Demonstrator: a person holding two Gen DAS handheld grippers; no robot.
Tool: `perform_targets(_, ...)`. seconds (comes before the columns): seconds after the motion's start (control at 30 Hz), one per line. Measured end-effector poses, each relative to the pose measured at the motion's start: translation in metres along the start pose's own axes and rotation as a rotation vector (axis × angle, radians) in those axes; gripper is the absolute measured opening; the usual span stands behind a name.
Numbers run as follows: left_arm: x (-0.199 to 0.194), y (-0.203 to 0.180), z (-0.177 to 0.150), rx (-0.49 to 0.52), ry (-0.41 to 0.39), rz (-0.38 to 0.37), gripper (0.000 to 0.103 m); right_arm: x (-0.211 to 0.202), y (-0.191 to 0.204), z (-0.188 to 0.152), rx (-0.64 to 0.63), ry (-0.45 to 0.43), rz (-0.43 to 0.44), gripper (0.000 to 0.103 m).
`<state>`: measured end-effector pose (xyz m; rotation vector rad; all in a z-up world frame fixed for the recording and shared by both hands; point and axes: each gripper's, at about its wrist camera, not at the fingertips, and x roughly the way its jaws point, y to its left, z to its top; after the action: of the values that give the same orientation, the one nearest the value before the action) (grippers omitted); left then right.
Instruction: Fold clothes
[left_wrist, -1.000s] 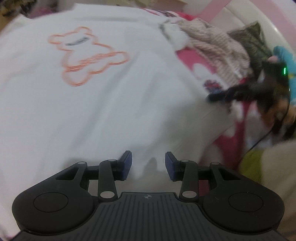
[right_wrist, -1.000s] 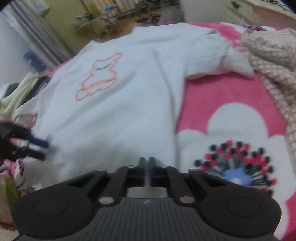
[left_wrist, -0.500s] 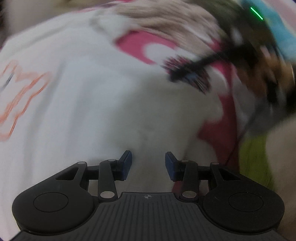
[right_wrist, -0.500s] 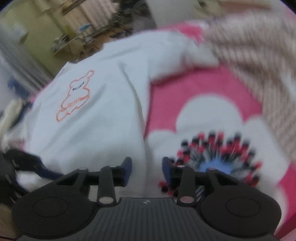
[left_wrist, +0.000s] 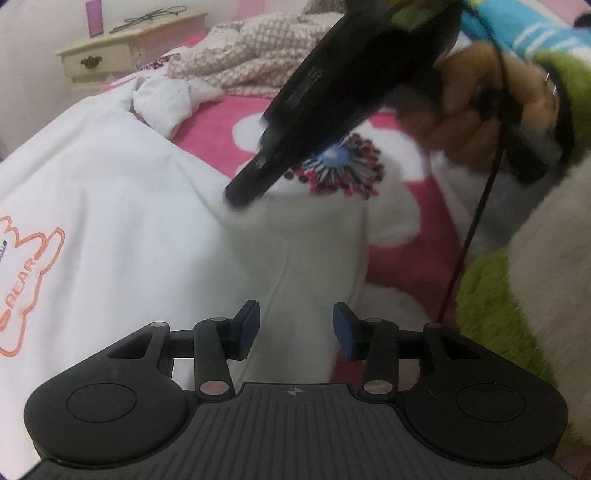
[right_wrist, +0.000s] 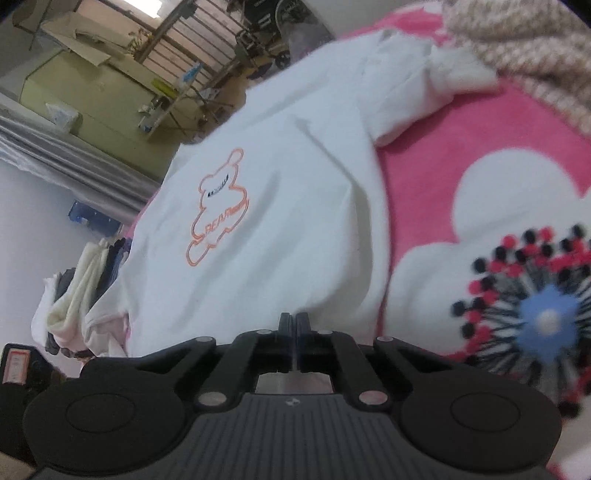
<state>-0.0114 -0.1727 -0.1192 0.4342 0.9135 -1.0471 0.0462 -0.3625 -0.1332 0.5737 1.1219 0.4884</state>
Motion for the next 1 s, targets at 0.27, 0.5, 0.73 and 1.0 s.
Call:
perform_targets(0.27, 0.002, 0.008, 0.004, -0.09, -0.033, -0.01, 0.044, 0.029, 0.006, 0.002, 0.034, 0.02, 0.007, 0.002)
perform_targets(0.5, -0.004, 0.017, 0.004, -0.16, -0.063, -0.022, 0.043, 0.03, 0.003, -0.002, 0.036, 0.012, -0.013, 0.002)
perform_targets(0.73, -0.001, 0.024, 0.004, -0.19, -0.059, -0.022, 0.035, 0.019, -0.006, -0.002, 0.076, -0.023, -0.01, 0.002)
perform_targets(1.0, 0.004, 0.026, 0.009, -0.223, -0.088, 0.033, 0.016, 0.02, 0.003, -0.007, 0.054, -0.033, -0.002, 0.003)
